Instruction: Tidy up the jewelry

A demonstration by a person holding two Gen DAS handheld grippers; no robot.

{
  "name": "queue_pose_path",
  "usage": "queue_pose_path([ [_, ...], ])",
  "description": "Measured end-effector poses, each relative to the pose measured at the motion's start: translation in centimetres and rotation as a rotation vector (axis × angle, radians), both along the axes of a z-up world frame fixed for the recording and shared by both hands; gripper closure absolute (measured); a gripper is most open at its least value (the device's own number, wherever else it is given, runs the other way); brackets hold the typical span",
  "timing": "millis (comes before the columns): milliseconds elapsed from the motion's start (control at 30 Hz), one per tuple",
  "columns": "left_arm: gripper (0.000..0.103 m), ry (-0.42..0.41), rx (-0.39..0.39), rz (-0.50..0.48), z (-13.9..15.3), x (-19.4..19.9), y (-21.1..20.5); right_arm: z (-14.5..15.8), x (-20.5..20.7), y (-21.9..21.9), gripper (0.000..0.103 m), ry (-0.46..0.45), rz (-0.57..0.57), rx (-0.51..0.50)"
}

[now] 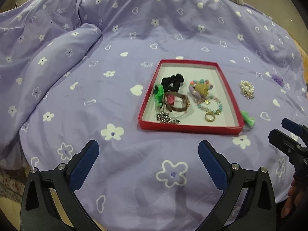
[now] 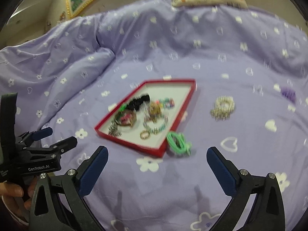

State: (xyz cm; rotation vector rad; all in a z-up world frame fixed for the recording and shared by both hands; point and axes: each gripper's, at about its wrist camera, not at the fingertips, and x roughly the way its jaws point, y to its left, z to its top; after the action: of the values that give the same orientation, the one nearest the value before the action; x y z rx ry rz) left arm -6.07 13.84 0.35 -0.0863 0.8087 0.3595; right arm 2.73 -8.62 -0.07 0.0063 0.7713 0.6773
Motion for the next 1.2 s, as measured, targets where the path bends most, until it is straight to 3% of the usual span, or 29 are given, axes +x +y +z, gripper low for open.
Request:
queue_pose_path([
  [200,0.0,-0.022,-0.022,-0.011,-0.3,-0.6,-0.2,-1.6,-0.1,0.0,0.0,0.041,0.0,-0.007],
  [667,0.0,-0.083,0.007,0.011,0.2,-2.0,-0.5,-1.5,-1.7,0.5,0.0,-0.035,0.007,-0.011],
  [1200,0.0,-0.075,0.009,0.007,-0.3,-2.0,-0.8,-2.3,-1.6,0.3,0.0,-0.042,-0.02,-0.018],
])
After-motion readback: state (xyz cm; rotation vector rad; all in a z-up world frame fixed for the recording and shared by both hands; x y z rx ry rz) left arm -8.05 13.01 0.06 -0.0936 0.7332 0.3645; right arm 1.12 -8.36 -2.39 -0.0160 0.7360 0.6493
